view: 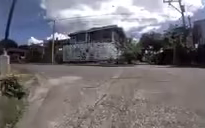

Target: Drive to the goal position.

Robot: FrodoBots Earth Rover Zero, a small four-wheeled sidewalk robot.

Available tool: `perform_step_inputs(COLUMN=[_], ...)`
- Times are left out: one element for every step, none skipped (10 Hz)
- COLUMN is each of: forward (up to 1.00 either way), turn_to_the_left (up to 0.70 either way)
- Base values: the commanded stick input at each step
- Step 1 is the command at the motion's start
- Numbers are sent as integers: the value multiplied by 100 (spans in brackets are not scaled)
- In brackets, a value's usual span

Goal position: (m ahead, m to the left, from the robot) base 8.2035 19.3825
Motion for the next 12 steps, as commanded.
perform_step_inputs(forward=[70,70,70,70,70,70,70,70,70,70,70,70], turn_to_the_left=[0,0,0,0,0,0,0,0,0,8,23,35])
